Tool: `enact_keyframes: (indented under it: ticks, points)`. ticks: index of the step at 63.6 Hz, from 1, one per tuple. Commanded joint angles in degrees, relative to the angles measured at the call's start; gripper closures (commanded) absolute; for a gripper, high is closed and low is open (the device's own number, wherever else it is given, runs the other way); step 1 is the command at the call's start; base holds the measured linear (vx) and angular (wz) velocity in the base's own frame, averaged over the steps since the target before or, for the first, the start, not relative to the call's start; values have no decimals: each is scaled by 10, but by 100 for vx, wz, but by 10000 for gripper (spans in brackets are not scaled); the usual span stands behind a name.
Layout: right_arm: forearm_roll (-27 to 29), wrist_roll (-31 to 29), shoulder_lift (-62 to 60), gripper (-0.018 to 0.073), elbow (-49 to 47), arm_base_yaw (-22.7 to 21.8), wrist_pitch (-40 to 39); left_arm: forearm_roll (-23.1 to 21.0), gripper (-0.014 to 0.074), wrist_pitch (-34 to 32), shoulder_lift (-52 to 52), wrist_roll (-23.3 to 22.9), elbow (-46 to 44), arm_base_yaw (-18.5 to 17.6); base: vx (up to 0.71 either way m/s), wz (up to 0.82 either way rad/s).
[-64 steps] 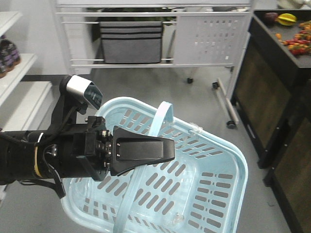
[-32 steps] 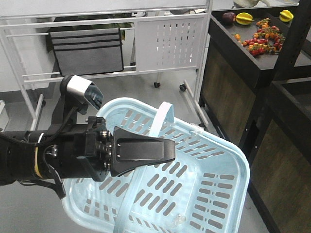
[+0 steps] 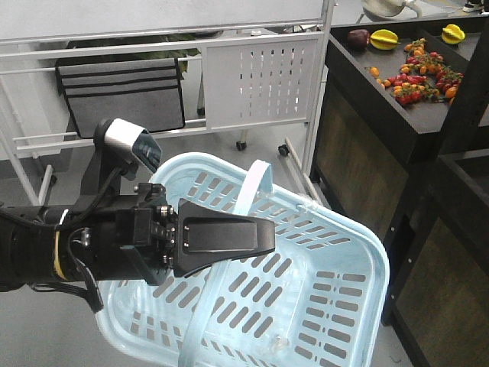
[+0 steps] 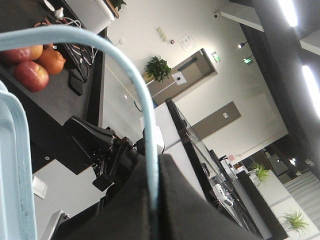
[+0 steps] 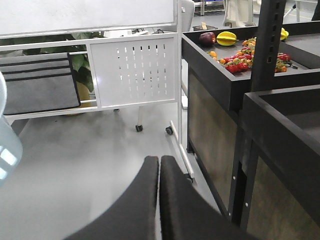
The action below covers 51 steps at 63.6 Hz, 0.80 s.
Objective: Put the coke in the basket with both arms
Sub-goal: 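Drive the base, carrying the basket in the left gripper, to another shelf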
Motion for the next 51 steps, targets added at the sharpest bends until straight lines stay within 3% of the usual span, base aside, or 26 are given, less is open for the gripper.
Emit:
enact_keyframes:
  ticks: [1, 51]
  points:
    - [-8, -2, -10, 564, 5, 0, -38, -46, 603, -93, -19, 5, -14, -2, 26, -2]
    - [-8, -2, -10, 564, 5, 0, -38, -46, 603, -93, -19, 5, -14, -2, 26, 2]
